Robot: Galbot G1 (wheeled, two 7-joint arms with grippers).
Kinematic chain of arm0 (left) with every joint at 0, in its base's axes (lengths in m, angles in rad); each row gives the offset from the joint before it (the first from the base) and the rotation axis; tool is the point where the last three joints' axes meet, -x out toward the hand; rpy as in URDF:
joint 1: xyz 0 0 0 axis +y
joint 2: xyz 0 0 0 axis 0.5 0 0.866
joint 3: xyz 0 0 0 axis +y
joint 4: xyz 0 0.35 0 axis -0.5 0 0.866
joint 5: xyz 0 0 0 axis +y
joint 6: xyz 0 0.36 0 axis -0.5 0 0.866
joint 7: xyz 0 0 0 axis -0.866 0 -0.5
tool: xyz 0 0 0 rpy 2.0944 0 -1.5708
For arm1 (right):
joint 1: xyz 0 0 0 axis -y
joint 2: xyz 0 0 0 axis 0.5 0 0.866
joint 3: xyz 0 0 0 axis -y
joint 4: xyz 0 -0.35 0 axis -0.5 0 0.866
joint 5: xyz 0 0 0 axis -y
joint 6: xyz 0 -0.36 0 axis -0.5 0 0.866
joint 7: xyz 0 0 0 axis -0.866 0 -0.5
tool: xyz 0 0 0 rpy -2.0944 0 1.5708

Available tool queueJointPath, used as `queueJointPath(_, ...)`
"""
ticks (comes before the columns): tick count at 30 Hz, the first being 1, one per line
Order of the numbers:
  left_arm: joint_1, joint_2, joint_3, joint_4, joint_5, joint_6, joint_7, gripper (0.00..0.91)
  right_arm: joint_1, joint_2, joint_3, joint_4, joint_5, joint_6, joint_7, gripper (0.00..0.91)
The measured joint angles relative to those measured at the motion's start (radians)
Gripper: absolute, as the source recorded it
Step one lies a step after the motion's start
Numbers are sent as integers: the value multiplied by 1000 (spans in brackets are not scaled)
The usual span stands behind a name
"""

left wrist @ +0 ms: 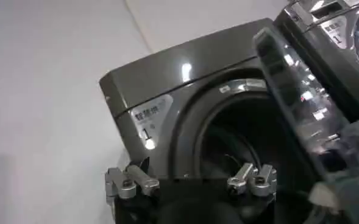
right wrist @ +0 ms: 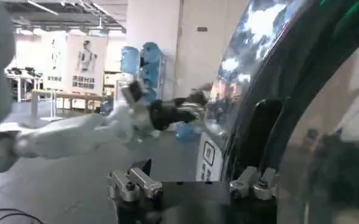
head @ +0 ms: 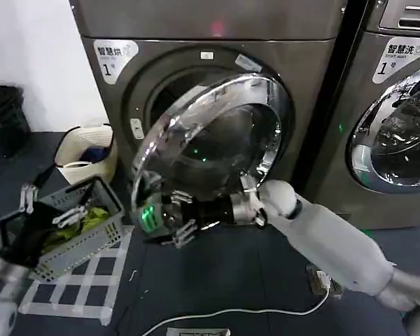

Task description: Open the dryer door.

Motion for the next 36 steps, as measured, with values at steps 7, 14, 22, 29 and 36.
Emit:
queueJointPath(7, -105, 76, 72, 71, -13, -1, 32, 907, -33, -58, 60, 21, 70, 27, -96, 907)
queueJointPath(14, -227, 143, 186, 139, -22, 12, 49, 907, -91, -114, 142, 37, 91, 32, -151, 907)
queueJointPath(22, -391, 193, 379, 215, -29, 14, 76, 907, -203, -180, 279, 43, 97, 39, -189, 907)
queueJointPath(29, -566, 170, 573, 286, -34, 0, 96, 907, -481, -274, 575, 111, 108, 61, -212, 907)
queueJointPath(36, -678, 118, 715, 306, -32, -15, 105, 907, -866, -269, 995, 200, 131, 100, -174, 907)
